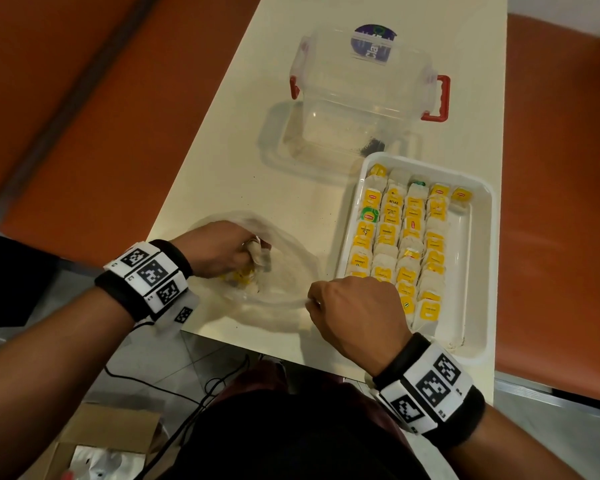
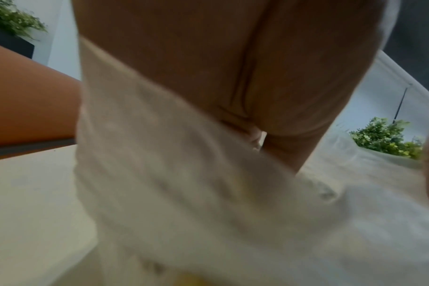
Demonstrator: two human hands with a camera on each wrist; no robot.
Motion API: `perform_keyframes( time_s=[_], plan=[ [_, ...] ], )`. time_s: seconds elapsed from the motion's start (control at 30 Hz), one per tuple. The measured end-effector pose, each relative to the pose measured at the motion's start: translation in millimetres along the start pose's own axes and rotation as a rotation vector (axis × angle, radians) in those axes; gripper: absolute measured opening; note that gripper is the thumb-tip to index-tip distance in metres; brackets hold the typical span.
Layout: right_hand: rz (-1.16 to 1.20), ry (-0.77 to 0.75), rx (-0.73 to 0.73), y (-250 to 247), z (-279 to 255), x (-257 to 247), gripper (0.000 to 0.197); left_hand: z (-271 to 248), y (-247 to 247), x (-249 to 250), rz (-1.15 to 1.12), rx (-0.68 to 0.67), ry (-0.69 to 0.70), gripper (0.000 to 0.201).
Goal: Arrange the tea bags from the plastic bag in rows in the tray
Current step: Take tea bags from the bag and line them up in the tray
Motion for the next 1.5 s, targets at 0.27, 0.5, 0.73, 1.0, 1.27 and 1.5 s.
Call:
perform_keyframes(
  time_s=[0.27,0.5,0.73,1.0,1.27,1.5],
  plan=[
    [-0.002,-0.005,0.017,-3,1,-2,0.034,0,-4,-10,-0.118,-0.008,-0.040,0.034],
    [-0.004,-0.010,0.015,-4,1,-4,0.034,-2,4,-4,0.073,-0.063,-0.005,0.028],
    [-0.002,-0.010,0.008,-2,-1,-4,0.033,-2,17,-4,0.276,-0.049,0.004,0.037],
    [0.001,-0.005,0.020,0,-1,-2,0.034,-5,-6,5,0.038,0.010,0.006,0.023],
    [0.031,0.005,0.047,-3,4,-1,0.037,-18,-12,6,-0.825,-0.044,-0.153,0.031],
    [0.217,0.071,0.063,-5,6,10,0.041,-27,-14,19,-1.158,-0.034,-0.163,0.020]
  ],
)
Point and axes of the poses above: each hand's wrist, its own z-axis towards the middle knuckle, its own y-axis out of the palm, x = y × z, the point moved 8 cm from there along z, towards the middle knuckle, and after that the axes turned 11 degrees about x, right-handed, at the moved point
